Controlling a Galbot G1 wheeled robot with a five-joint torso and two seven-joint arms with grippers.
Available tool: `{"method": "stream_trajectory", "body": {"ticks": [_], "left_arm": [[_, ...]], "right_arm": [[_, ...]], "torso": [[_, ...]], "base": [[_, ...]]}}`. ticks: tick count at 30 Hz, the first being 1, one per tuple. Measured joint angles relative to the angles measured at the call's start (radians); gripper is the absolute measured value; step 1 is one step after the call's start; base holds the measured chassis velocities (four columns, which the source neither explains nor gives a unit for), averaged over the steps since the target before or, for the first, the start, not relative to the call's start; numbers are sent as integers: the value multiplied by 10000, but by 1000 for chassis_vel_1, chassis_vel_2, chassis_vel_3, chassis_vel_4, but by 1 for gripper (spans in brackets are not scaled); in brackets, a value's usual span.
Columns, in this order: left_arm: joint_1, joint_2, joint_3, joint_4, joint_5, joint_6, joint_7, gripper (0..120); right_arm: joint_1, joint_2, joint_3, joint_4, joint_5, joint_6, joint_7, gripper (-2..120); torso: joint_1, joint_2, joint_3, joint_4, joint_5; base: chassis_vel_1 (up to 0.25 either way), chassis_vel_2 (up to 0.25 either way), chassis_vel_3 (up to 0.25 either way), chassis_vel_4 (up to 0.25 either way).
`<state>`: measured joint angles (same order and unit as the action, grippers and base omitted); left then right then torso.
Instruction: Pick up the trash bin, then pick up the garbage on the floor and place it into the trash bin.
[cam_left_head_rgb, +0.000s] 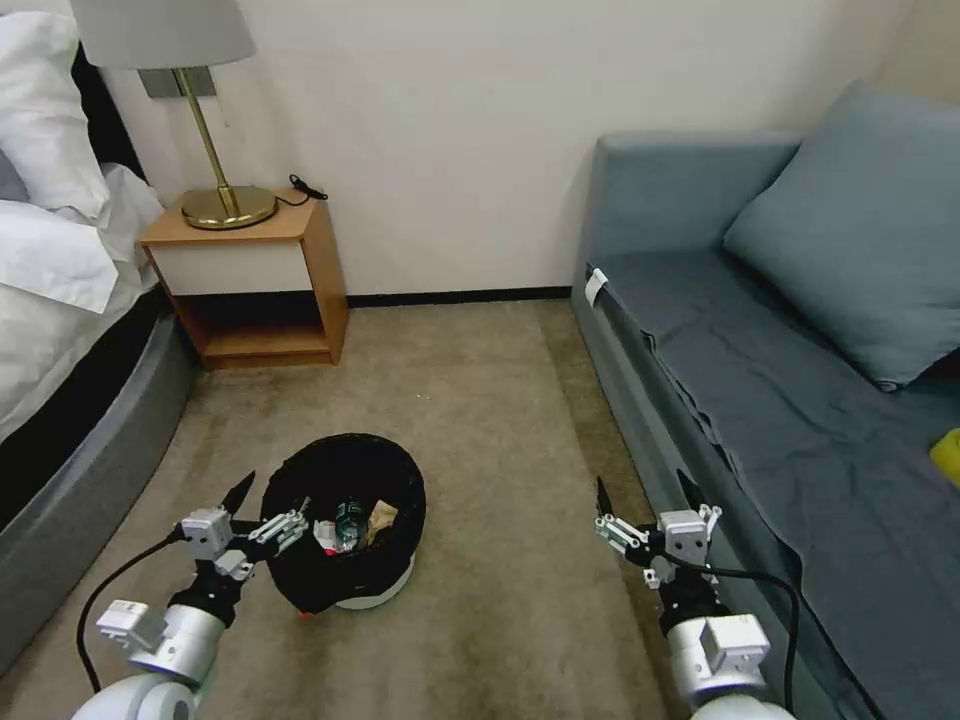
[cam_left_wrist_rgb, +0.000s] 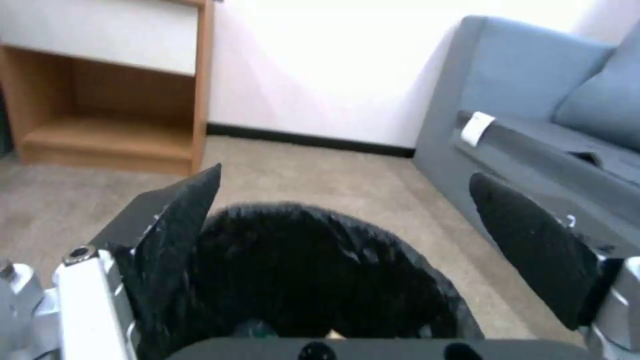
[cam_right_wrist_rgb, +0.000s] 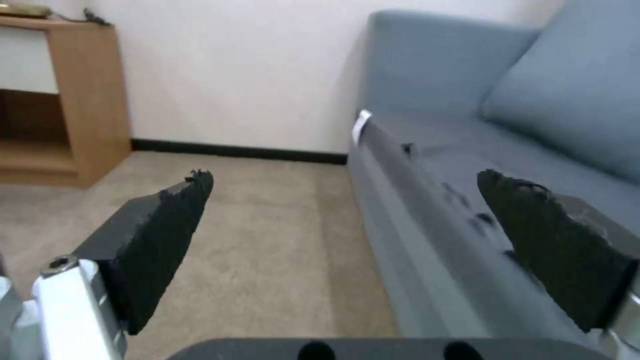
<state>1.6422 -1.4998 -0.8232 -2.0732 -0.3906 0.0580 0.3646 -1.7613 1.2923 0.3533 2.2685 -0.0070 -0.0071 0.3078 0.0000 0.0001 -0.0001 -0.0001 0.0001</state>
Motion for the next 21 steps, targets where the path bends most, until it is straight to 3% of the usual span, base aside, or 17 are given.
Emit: {"method": "stream_trajectory", "body": {"ticks": [1,2,6,7,9,11,12,16,21], "left_arm": [[206,-167,434,-195,277,-1,-595,100],[206,-167,434,-195,277,-1,-595,100],[569,-365,1407,-731,745,-23,-1462,100],[569,-365,1407,-731,745,-23,-1462,100],[724,-371,1944,-1021,948,6,-1848,100],[897,-364,2801,-1316,1229,-6,-2308,100],[897,-364,2801,-1316,1229,-6,-2308,100],[992,-507,3510,-1498,1748,-24,-2654,100],[1063,-567,3618,-1535,2008,-110,-2803,100]], "right_arm": [[-203,256,208,1,-483,375,-145,100],[-203,256,208,1,-483,375,-145,100],[-540,570,512,54,-1048,808,-304,100],[-540,570,512,54,-1048,808,-304,100],[-577,621,525,57,-1135,865,-246,100],[-552,620,524,57,-1165,910,-191,100],[-552,620,524,57,-1165,910,-191,100],[-437,559,606,57,-1059,986,-215,100],[-410,527,644,51,-960,1048,-247,100]], "torso": [[0,0,0,1,0],[0,0,0,1,0],[0,-1,1,0,0],[0,-1,1,0,0],[0,0,1,0,1],[0,-1,0,1,1],[0,-1,0,1,1],[0,-1,0,1,1],[0,-1,1,1,0]], "base": [[0,0,0,0],[0,0,0,0],[0,0,0,0],[0,0,0,0],[0,0,0,0],[0,0,0,0],[0,0,0,0],[0,0,0,0],[0,0,0,0]]}}
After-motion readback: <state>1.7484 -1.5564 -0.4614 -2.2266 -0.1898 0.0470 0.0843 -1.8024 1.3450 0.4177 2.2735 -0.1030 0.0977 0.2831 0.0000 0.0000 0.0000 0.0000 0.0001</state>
